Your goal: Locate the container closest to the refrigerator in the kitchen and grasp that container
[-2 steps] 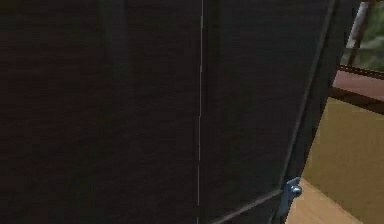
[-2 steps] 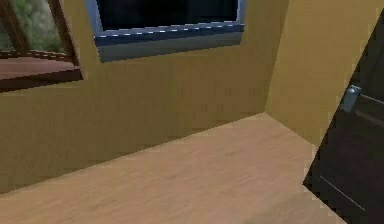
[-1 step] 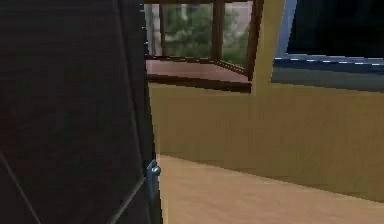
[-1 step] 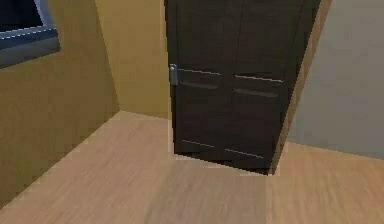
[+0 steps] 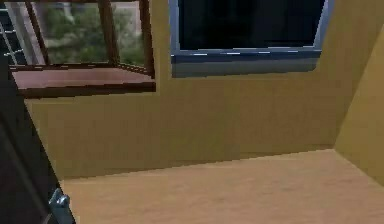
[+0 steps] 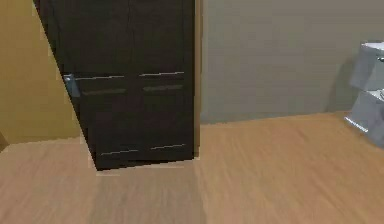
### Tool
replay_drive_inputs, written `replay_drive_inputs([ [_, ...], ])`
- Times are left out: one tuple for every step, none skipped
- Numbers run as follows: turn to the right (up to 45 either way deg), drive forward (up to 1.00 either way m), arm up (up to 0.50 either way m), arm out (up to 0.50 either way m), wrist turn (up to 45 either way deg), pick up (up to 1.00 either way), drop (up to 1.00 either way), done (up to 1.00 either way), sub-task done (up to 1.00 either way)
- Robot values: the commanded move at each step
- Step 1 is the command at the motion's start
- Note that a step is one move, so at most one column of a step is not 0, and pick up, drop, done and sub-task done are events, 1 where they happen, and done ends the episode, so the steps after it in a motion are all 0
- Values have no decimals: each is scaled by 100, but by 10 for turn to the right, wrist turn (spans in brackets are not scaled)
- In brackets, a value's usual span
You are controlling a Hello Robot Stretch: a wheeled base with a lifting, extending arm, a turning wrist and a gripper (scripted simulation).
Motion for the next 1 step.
replay_drive_inputs([
  [0,75,0,0,0,0,0,0,0],
])
